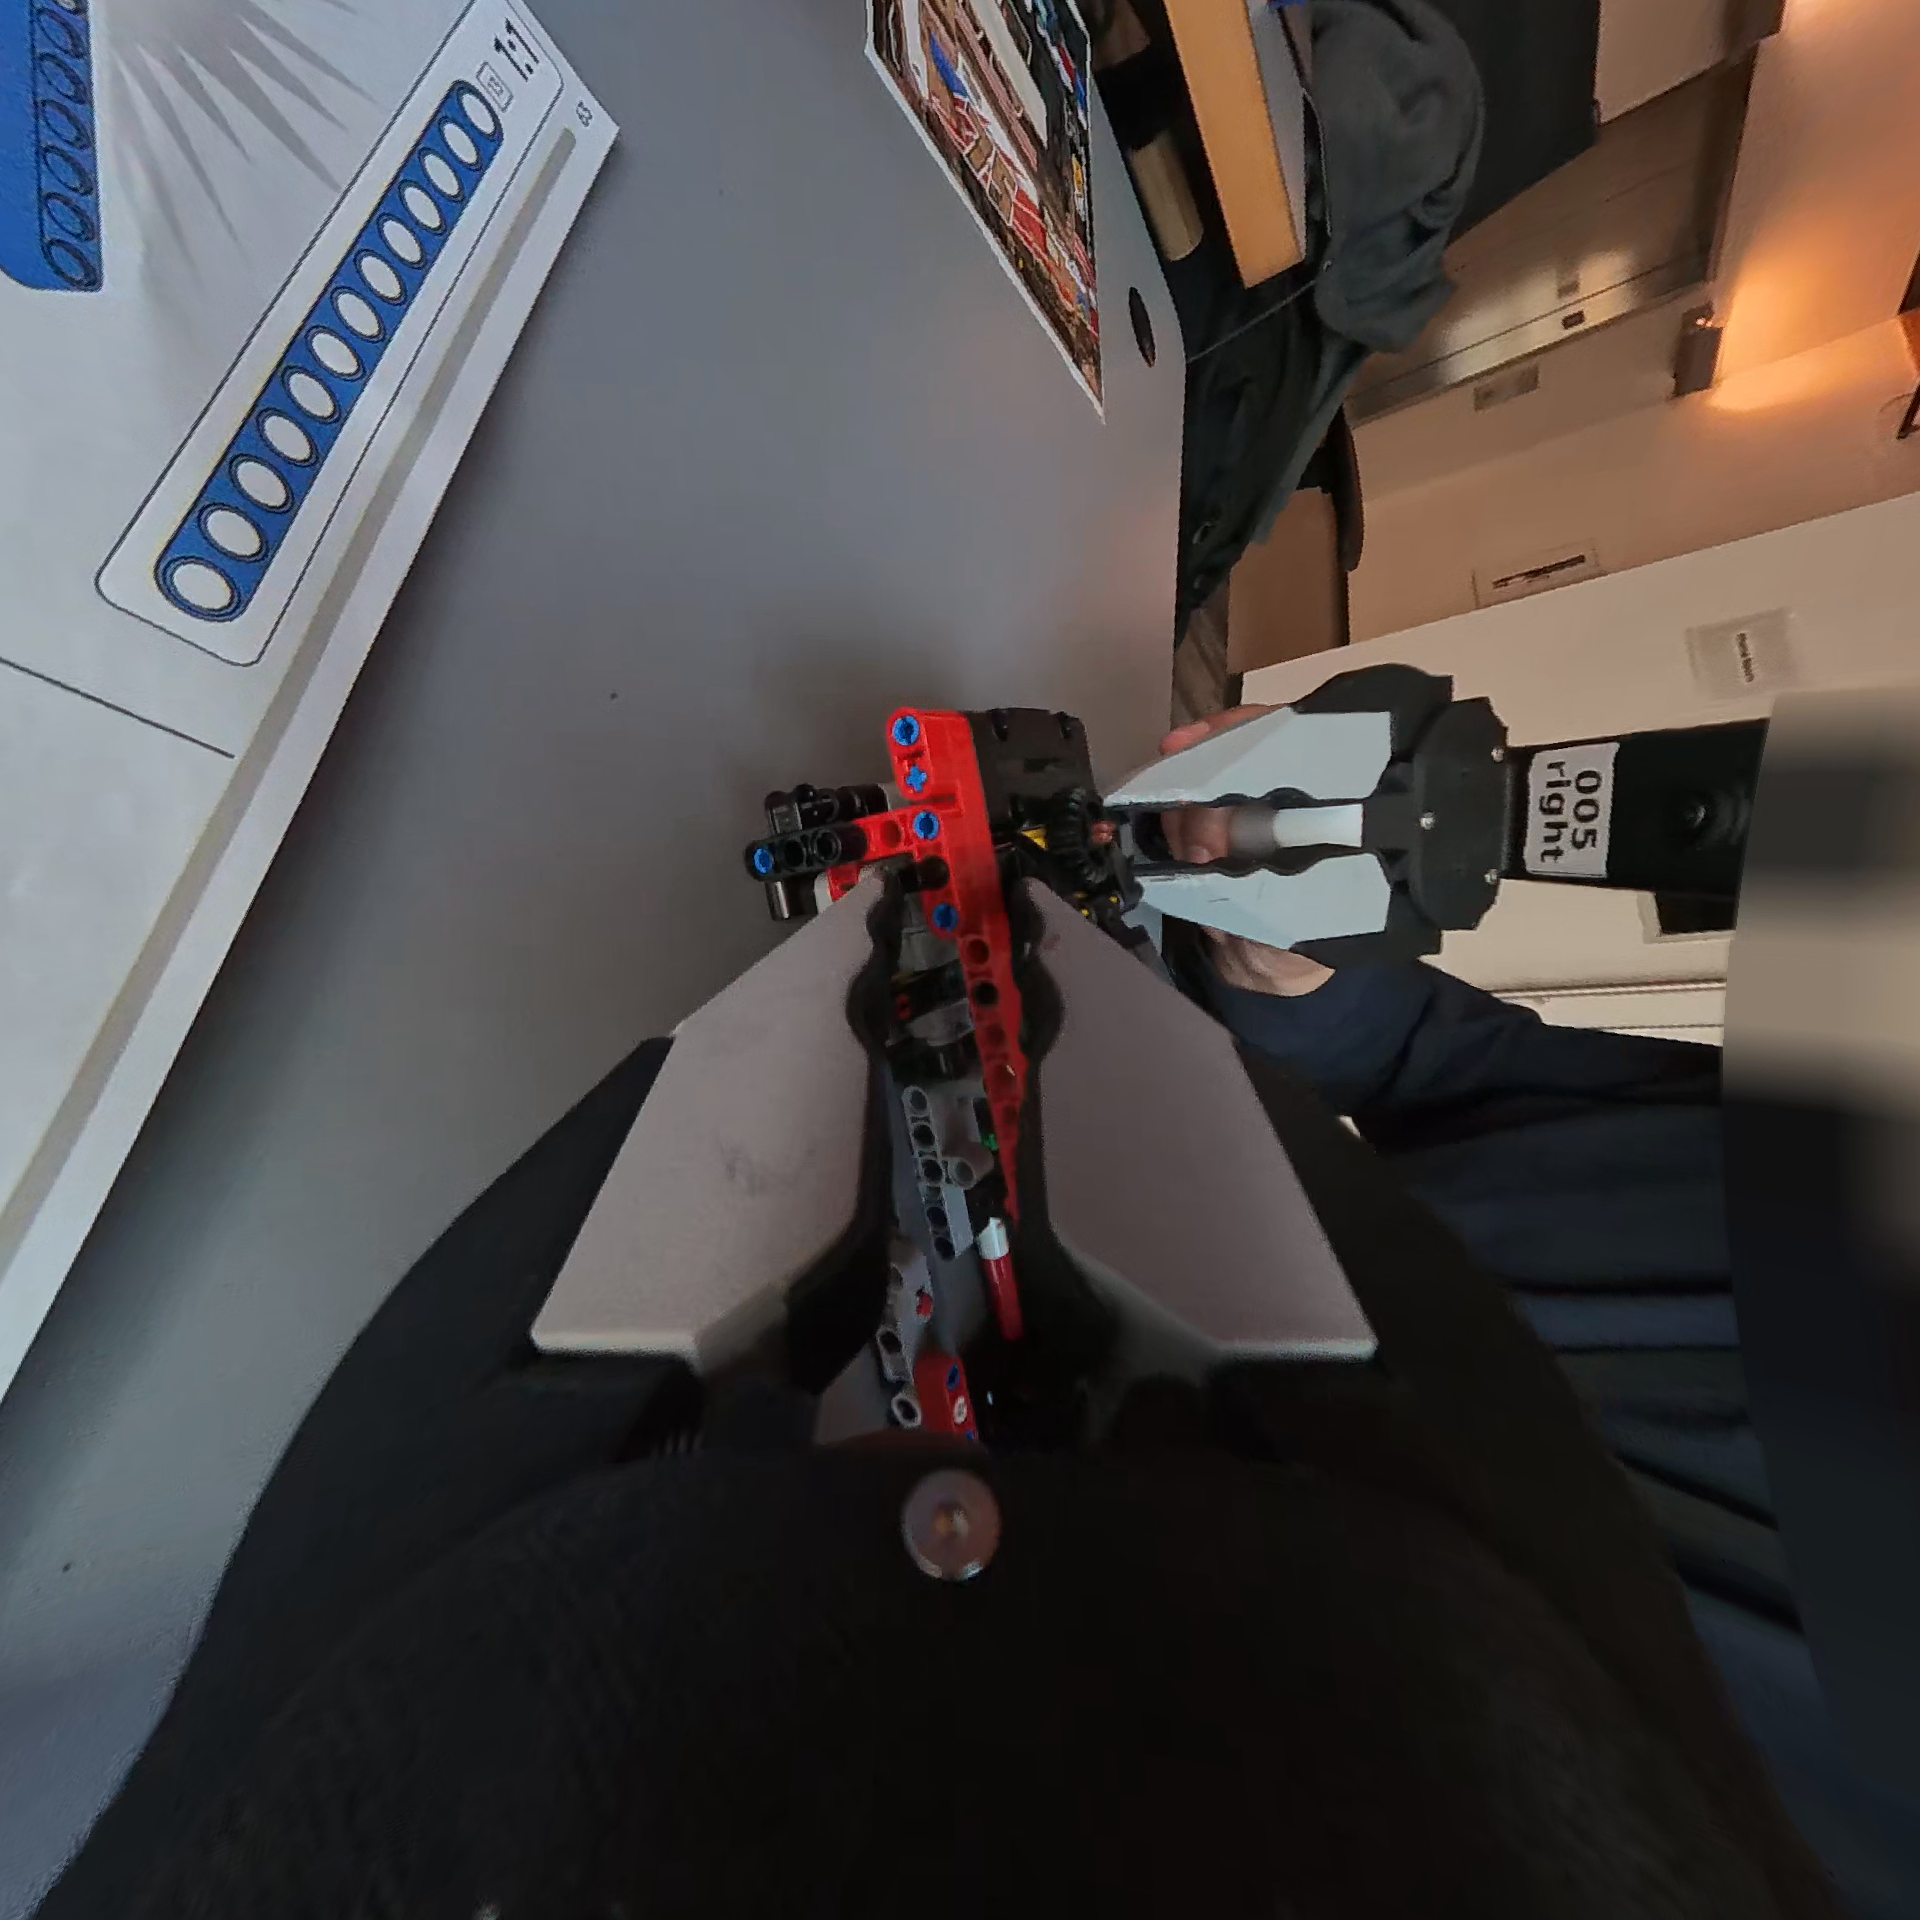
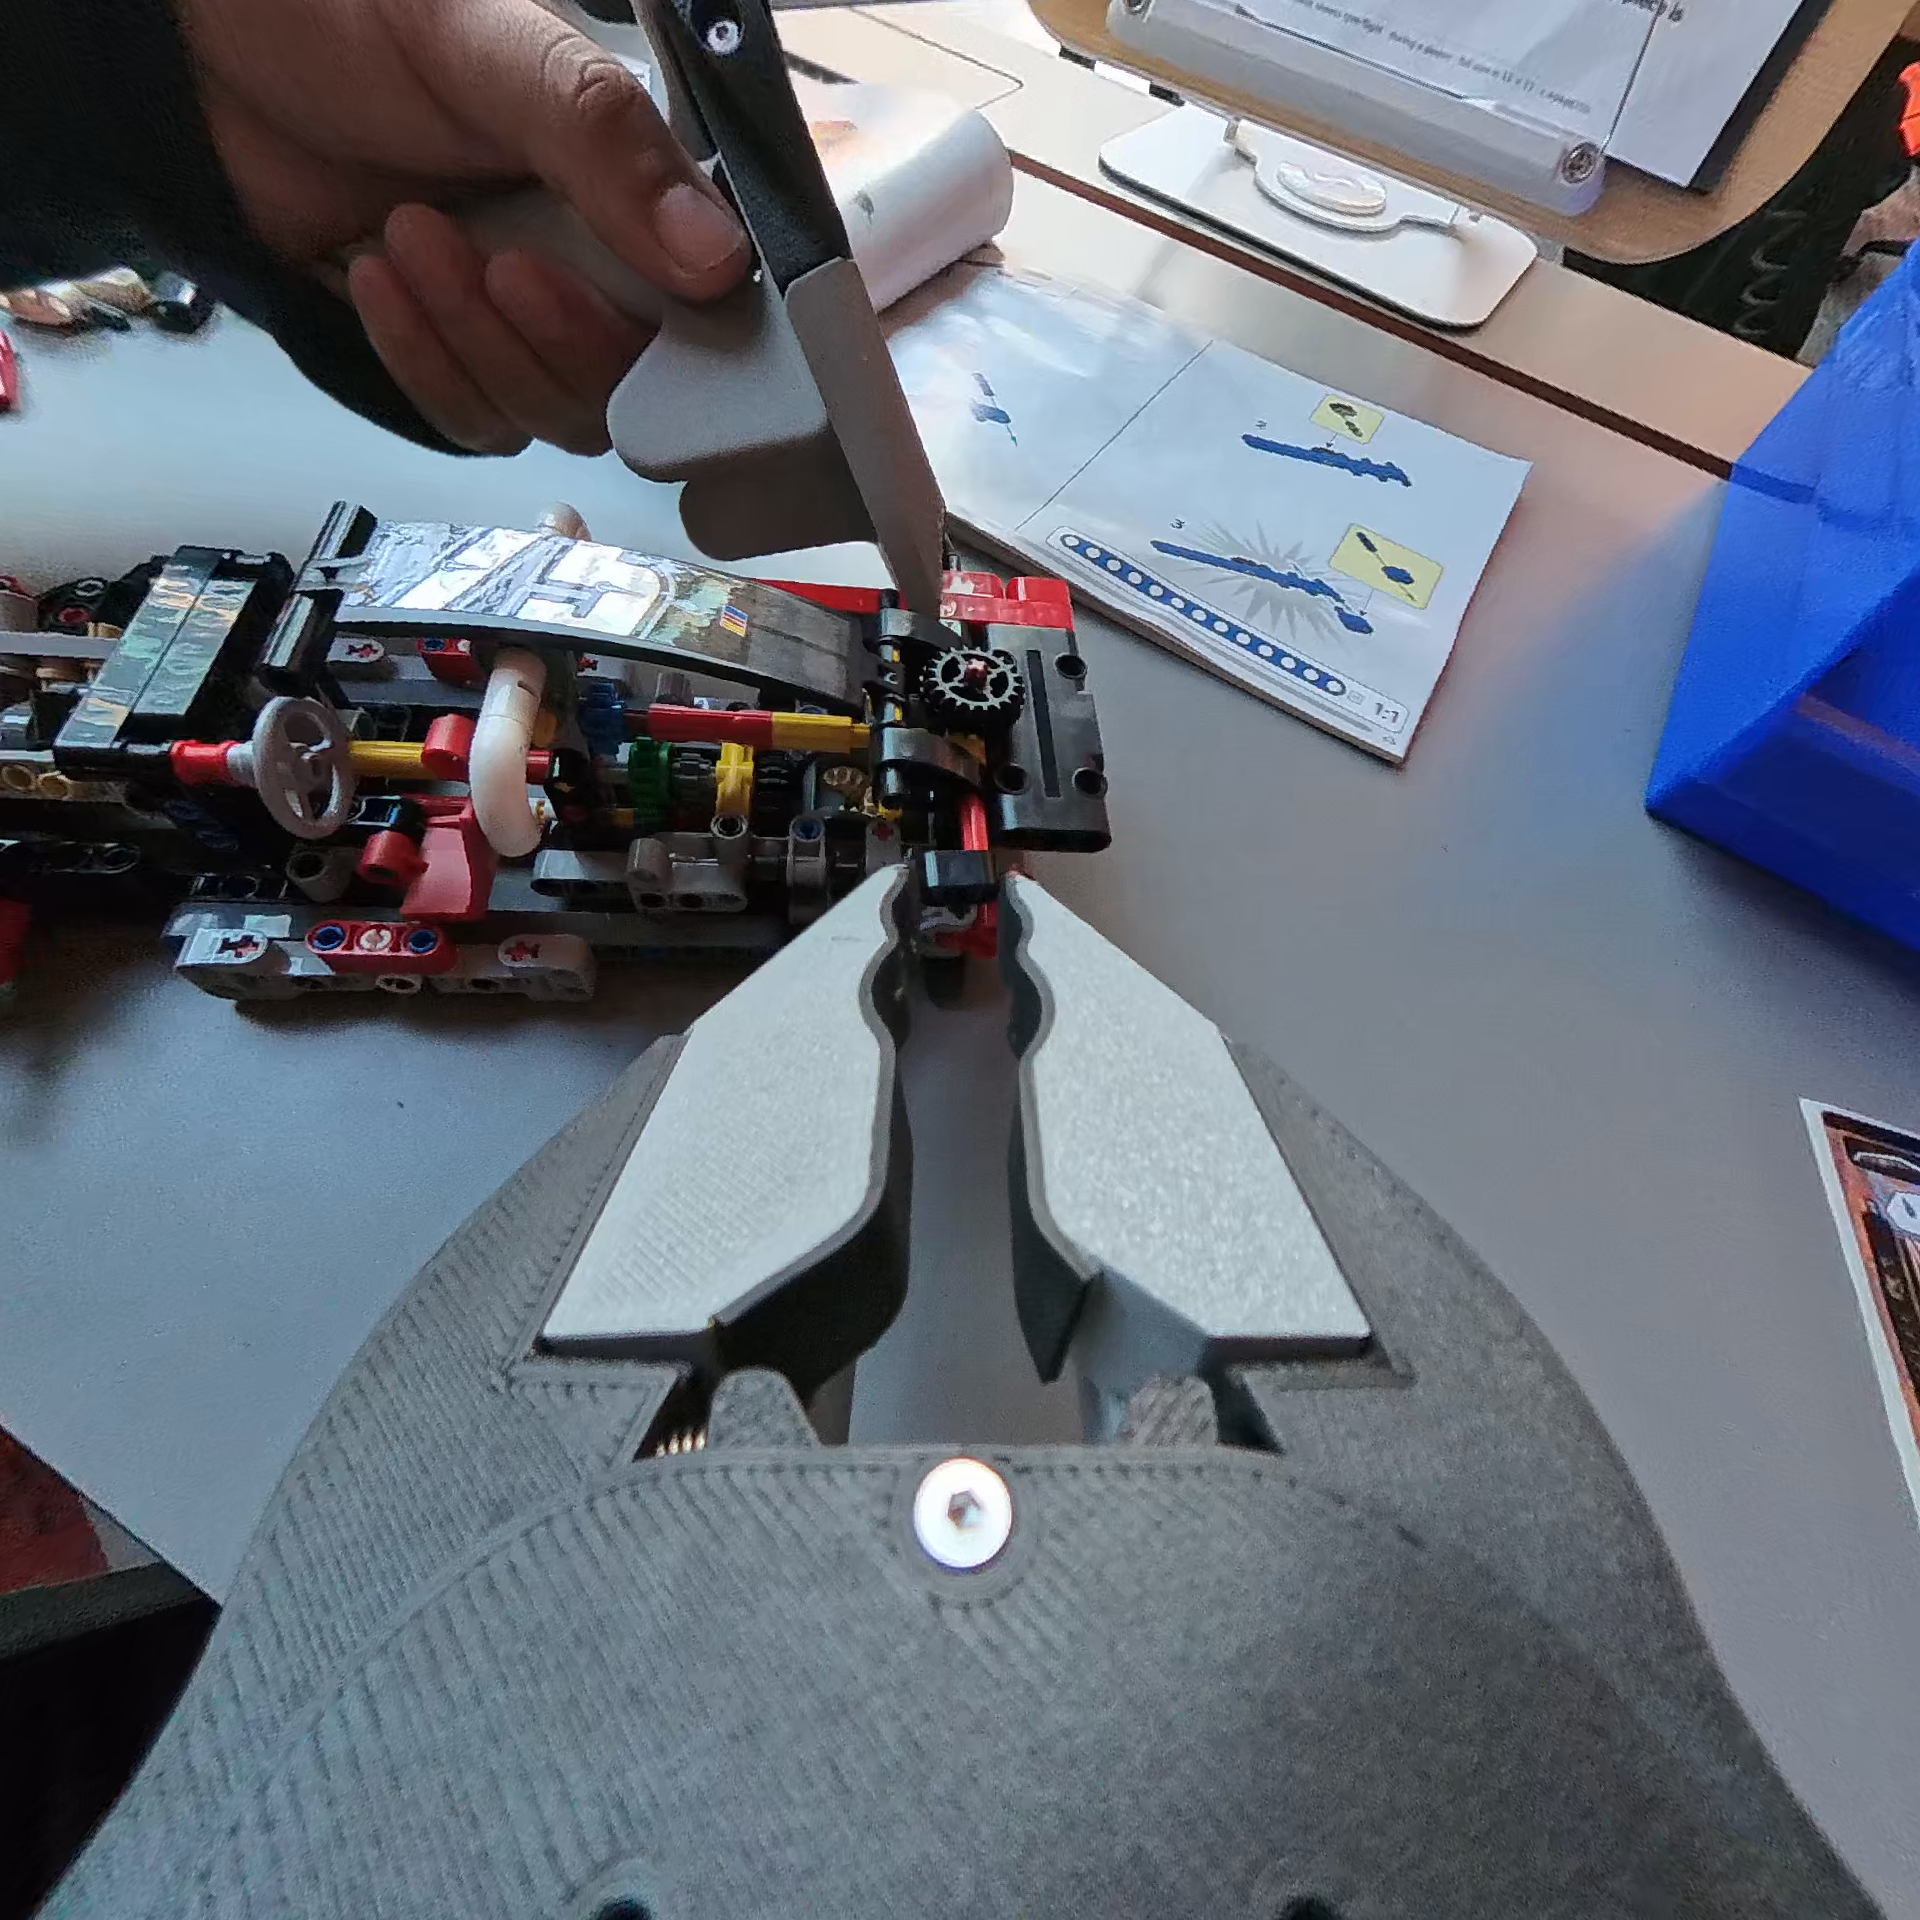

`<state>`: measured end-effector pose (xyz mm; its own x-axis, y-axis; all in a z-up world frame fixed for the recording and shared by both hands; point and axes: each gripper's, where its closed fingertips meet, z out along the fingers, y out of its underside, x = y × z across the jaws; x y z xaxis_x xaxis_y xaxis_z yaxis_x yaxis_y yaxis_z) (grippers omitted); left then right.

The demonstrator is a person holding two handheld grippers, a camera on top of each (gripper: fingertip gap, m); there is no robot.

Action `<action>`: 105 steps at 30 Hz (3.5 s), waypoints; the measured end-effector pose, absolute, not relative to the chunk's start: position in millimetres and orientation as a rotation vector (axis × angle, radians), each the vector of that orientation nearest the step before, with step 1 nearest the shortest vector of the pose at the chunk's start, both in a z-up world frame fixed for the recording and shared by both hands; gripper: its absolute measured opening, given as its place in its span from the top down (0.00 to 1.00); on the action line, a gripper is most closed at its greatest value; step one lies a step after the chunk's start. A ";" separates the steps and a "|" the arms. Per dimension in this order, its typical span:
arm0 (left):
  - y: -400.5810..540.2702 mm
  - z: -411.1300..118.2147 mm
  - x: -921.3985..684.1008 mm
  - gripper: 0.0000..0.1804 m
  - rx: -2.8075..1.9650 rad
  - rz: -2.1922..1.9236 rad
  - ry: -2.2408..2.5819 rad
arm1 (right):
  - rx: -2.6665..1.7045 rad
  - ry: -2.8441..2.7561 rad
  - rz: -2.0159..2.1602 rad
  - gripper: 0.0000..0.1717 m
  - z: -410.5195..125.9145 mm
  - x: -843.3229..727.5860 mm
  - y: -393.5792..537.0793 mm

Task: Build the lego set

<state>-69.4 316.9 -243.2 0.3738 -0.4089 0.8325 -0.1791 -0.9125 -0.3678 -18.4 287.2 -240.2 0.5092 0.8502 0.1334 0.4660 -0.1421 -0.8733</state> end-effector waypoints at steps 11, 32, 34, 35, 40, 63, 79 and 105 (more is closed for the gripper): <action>314.5 -241.6 -70.8 0.92 -2.367 -1.502 0.396 | -1.783 -1.103 0.488 0.93 -241.0 -20.5 287.2; 314.7 -241.2 -67.1 0.93 -2.288 -1.652 0.251 | -1.796 -1.101 0.471 0.93 -243.6 -21.5 289.4; 315.0 -241.2 -67.2 0.93 -2.281 -1.649 0.245 | -1.786 -1.103 0.442 0.93 -243.6 -21.5 290.1; 315.2 -241.2 -67.3 0.93 -2.278 -1.648 0.245 | -1.778 -1.106 0.423 0.93 -243.4 -21.6 290.6; 315.1 -241.3 -69.2 0.93 -2.270 -1.643 0.260 | -1.745 -1.159 0.359 0.93 -242.8 -22.2 292.8; 318.6 -241.3 -72.1 0.92 -2.241 -1.583 0.286 | -1.682 -1.413 0.366 0.93 -242.6 -23.6 298.7; 320.3 -241.2 -72.9 0.93 -2.214 -1.594 0.268 | -1.614 -1.477 0.270 0.93 -242.7 -24.2 302.1; 324.1 -241.5 -80.0 0.92 -2.217 -1.551 0.249 | -1.647 -1.624 0.184 0.93 -243.7 -29.5 308.8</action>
